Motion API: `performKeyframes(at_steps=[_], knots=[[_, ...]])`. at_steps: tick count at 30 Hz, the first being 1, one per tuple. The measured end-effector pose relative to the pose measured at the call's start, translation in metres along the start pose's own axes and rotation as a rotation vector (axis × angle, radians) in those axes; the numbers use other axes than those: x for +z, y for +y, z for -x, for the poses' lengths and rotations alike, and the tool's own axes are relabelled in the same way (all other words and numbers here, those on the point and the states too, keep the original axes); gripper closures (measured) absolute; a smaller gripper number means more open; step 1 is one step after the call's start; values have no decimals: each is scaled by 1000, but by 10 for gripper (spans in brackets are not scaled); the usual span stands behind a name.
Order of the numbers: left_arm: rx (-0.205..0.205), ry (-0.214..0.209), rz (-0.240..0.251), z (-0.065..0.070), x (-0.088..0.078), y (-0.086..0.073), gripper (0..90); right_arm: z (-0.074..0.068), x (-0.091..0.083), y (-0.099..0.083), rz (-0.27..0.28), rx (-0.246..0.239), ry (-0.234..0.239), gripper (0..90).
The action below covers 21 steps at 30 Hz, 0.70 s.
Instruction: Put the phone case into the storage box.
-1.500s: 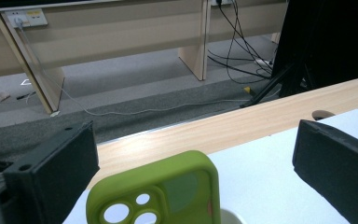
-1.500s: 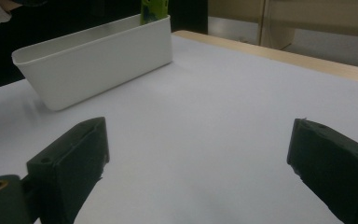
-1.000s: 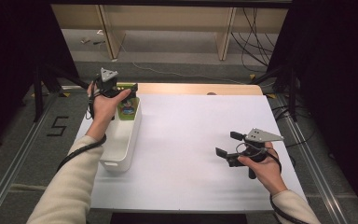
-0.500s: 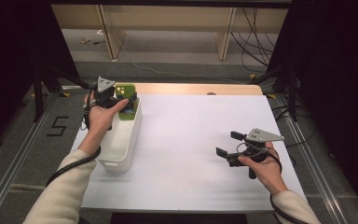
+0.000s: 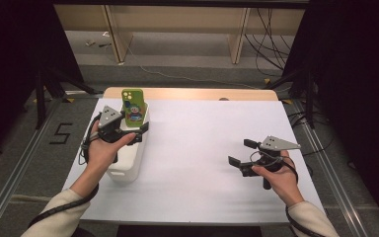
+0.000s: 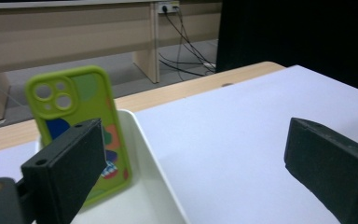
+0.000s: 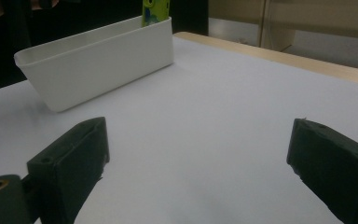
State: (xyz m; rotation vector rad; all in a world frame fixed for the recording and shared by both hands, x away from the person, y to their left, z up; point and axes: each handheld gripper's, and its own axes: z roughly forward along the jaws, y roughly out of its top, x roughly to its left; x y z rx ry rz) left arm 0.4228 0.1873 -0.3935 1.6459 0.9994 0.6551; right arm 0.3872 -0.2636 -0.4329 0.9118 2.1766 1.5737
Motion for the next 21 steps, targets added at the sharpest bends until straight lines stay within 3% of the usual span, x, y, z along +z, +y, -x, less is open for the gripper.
performKeyframes(at_steps=[8,21], knots=[[52,-41,-16,17,-16,-15,49,0,0,0,2,0,0,65],[69,-89,-16,28,-30,-26,58,1,-2,0,9,-1,1,67]])
